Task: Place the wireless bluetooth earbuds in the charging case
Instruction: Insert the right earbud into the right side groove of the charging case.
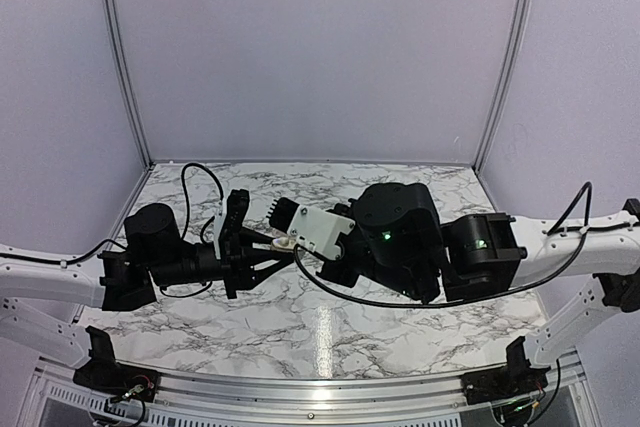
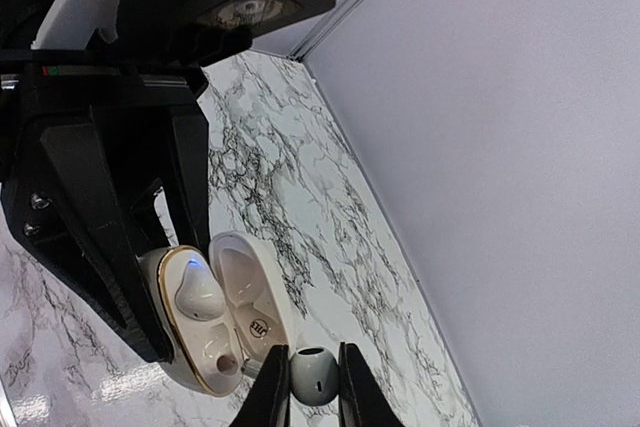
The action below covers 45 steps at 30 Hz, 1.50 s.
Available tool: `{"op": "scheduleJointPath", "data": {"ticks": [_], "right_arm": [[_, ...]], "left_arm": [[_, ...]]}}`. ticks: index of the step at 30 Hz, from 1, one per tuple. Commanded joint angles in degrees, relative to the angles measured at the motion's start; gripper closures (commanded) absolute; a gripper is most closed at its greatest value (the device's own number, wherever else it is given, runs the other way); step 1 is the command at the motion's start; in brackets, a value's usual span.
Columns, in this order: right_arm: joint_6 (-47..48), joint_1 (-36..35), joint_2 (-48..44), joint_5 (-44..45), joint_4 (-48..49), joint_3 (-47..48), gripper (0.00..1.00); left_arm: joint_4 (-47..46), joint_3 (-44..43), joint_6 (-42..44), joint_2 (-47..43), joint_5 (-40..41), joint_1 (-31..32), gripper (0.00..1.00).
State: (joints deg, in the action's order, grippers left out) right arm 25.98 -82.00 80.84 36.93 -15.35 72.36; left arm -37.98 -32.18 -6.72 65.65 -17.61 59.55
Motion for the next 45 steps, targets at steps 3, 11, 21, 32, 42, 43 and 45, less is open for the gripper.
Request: {"op": "scheduleJointPath", "data": {"ticks": [3,11,21,32,42,43,45], "right_arm": [[1.3,-0.5,1.0,1.5,1.8,0.3,0.94],[3.4,-1.3,2.2,3.5,2.2,-0.6,0.95],[5.3,-1.7,2.9,4.8,3.0,-1.8,0.95],[5.1,-2.3,2.6,4.3,3.9,-2.1,0.95],[4.4,-2.7,1.0,2.3,4.0,-1.9,0.95],[4.3,-2.7,0.9,2.2,4.0,-1.8,0.95],[4.2,-2.9,0.8,2.0,4.0,-1.7,0.95]], "left_arm": [[-0.6,-1.6,-0.5,0.0,-1.0,-0.2,1.0],[-0.7,-1.7,-0.7,0.1,-0.8,-0.2,1.0],[-0.8,-1.7,-0.7,0.3,-0.5,-0.2,1.0],[-1.2,-1.8,-1.0,0.4,-0.3,-0.2,1.0],[-1.2,-1.5,-1.0,0.4,-0.1,-0.3,1.0],[-1.2,-1.6,-1.1,0.5,-0.1,-0.2,1.0],[-1.2,-1.5,-1.0,0.7,-0.1,-0.2,1.0]]}}
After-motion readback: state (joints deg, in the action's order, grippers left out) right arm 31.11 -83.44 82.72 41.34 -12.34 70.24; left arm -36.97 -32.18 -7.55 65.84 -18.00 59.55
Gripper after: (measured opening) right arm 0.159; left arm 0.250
